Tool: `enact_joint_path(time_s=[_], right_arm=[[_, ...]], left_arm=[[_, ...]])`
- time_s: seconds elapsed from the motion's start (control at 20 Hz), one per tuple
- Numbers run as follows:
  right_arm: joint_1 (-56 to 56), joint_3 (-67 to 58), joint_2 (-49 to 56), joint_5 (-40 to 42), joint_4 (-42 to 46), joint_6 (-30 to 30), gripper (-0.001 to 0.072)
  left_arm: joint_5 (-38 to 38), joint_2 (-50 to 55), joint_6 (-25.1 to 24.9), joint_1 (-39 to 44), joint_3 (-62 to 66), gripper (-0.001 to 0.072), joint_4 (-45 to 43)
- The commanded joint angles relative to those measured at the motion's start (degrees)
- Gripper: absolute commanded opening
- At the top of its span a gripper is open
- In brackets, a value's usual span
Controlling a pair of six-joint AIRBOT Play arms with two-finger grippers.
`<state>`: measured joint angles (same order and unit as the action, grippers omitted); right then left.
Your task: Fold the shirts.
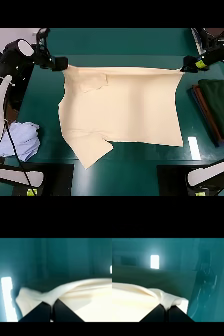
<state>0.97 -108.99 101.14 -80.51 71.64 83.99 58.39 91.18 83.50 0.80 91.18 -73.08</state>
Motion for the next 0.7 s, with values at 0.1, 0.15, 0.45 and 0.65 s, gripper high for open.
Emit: enact_joint_path(time_s=[0.1,0.15,0.45,0.65], right_arm=[[-1.68,14.16,-6.51,3.26,0.11,-0.57,0.0022],[-2.34,17.33,-7.56,4.22,0.11,-0.57,0.0023],[-4.70,25.79,-9.31,3.80,-0.11,-0.57,0.0280],[-4.68,26.34,-13.81,-2.19,0.00,-3.02,0.0420]], left_arm=[[10.51,0.20,-4.07,-0.48,-7.61,0.0023,1.29],[9.31,0.20,-4.04,-0.48,-10.54,0.0023,1.51],[7.08,-0.46,-2.19,-0.50,-16.90,0.0142,1.49],[11.39,-6.62,-1.86,-0.50,-17.25,0.0543,-0.72]])
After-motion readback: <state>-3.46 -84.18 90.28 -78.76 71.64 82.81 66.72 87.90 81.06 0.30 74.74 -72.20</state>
